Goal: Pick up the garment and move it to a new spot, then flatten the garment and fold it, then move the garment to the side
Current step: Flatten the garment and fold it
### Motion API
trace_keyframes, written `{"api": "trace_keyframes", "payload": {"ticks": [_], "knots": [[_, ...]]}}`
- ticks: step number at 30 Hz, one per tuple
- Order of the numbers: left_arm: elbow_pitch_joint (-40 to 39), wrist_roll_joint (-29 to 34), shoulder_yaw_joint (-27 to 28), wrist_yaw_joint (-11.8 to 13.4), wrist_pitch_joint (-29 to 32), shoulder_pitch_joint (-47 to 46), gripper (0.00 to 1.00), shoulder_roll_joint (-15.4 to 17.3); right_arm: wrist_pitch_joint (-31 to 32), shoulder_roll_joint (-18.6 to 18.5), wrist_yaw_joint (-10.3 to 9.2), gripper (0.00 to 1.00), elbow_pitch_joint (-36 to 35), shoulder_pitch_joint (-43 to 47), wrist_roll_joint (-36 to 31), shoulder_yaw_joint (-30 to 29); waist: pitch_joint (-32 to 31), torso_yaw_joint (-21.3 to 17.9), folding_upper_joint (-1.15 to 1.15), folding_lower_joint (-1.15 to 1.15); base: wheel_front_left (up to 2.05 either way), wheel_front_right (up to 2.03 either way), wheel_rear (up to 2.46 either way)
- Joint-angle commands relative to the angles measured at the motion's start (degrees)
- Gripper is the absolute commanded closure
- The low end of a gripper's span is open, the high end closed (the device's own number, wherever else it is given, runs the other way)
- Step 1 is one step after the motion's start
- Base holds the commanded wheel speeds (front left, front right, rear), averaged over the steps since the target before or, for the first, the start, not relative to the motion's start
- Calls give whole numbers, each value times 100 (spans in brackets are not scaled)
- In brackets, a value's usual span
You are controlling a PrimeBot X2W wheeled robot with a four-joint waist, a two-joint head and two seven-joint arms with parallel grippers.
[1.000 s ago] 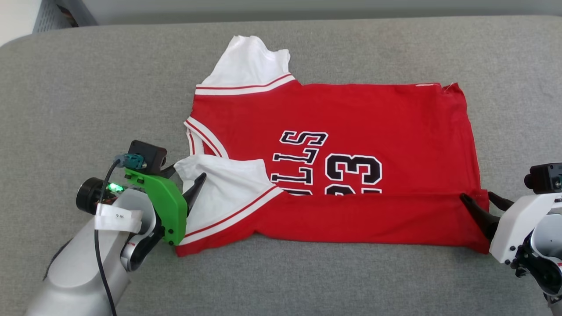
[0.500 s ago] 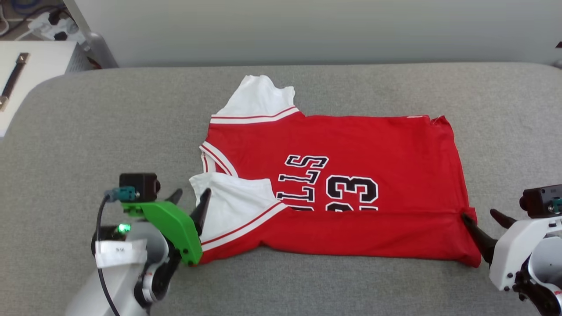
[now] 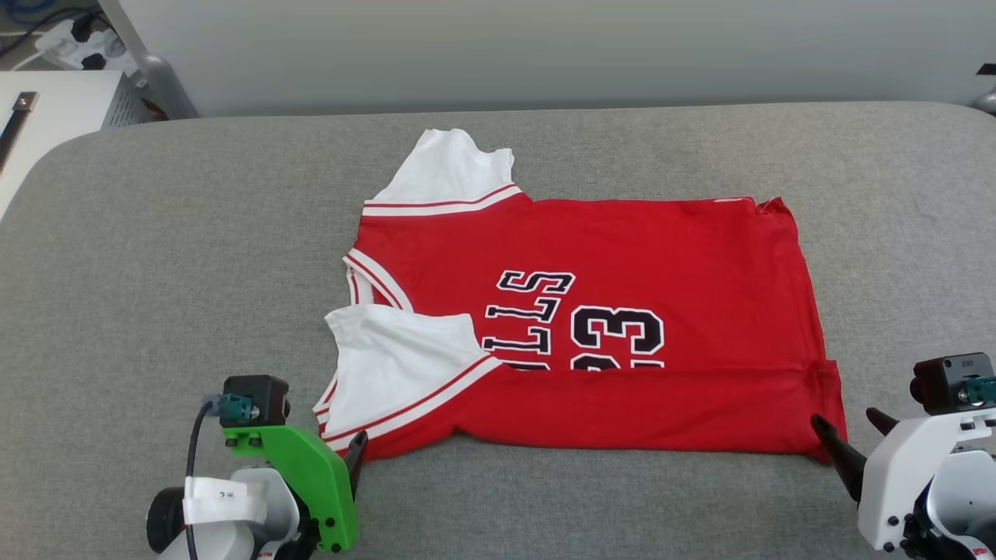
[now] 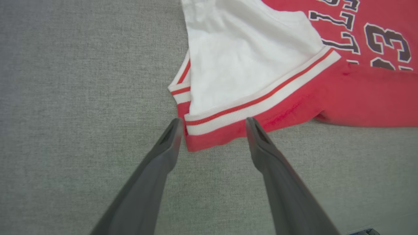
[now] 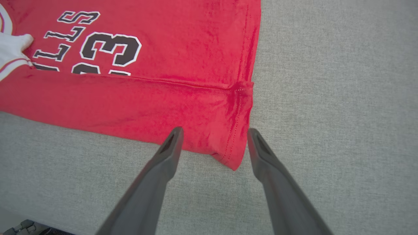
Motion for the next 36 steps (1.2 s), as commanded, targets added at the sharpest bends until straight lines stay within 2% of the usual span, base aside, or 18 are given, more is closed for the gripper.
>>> {"api": "trace_keyframes", "payload": {"ticks": [1, 12, 19, 20, 21, 22, 28, 36], "knots": [[-25, 48, 1, 73, 41, 58, 0, 42, 60, 70, -5, 0, -84, 52, -76, -41, 128, -54, 0, 0, 0, 0, 0], [391, 233, 45, 326, -77, -157, 0, -9, 243, 246, -5, 0, -268, 6, -190, -172, 568, -174, 0, 0, 0, 0, 0], [797, 158, -38, 250, 83, -257, 0, -76, 208, 259, -5, 0, -253, -43, -194, -190, 733, -189, 0, 0, 0, 0, 0], [839, 108, -68, 227, 176, -252, 42, -93, 203, 257, -5, 0, -245, -50, -196, -196, 743, -187, 0, 0, 0, 0, 0], [866, 64, -98, 206, 260, -243, 89, -109, 199, 252, -5, 0, -234, -55, -199, -203, 745, -182, 0, 0, 0, 0, 0], [875, 32, -121, 186, 315, -234, 100, -120, 197, 246, -5, 0, -222, -59, -202, -209, 740, -176, 0, 0, 0, 0, 0], [772, -61, -115, 111, 284, -193, 100, -166, 199, 185, -5, 0, -116, -31, -279, -262, 552, -78, 0, 0, 0, 0, 0], [184, 132, 71, 36, -237, -300, 100, -5, 219, 122, -5, 0, 141, 30, -612, -398, 278, 106, 0, 0, 0, 0, 0]]}}
